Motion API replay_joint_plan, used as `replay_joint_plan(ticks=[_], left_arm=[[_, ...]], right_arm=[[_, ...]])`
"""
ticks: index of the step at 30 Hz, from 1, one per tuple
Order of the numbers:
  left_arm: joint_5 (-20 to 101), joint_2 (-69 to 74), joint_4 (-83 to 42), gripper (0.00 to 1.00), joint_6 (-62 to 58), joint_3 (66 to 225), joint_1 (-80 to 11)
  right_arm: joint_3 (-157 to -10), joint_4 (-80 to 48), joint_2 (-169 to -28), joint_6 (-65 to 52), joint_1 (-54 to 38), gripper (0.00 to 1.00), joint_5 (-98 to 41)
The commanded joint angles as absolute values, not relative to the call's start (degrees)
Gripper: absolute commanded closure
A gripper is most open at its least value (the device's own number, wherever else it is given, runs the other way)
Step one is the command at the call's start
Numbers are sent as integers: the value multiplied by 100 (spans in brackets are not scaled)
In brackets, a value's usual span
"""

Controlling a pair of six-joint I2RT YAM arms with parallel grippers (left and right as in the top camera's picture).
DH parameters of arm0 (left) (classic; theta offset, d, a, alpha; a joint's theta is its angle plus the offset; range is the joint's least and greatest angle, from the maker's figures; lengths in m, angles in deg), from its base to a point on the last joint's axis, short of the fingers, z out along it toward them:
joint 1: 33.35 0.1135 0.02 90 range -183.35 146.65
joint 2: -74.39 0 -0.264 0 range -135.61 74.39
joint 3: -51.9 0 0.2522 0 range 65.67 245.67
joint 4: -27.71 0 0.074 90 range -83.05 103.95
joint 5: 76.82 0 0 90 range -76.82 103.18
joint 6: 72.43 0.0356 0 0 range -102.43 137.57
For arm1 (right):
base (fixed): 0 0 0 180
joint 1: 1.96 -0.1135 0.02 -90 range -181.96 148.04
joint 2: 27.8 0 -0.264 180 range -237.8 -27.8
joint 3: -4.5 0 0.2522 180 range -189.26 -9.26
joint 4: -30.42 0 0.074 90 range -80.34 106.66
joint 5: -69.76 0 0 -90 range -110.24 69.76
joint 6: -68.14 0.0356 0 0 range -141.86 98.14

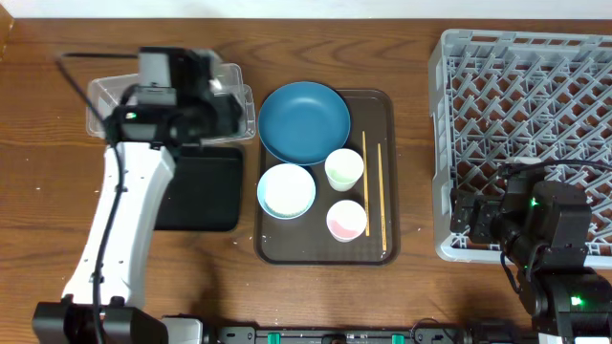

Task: Sort waste into correct bins and load items into the dishwasher rack
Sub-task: 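Grasp the pink-bottom cup on the brown tray with the left gripper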

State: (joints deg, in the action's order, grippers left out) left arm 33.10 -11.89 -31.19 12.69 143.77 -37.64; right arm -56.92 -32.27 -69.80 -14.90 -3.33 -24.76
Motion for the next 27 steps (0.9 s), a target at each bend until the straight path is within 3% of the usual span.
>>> replay_joint_plan(ticks=[1, 9, 27], left_arm=[[3721, -1219, -3672, 51, 1236, 14373, -4127], [3719, -1263, -4378, 44, 1236, 14119, -5292], [3712, -2607, -3631, 45, 692, 13499, -7148]], right_arm=[[-5801, -3242, -6971, -1464, -377, 1, -2515], [-5801, -3242, -6971, -1464, -377, 1, -2515], [-5801, -3249, -6971, -1464, -377, 1, -2517]])
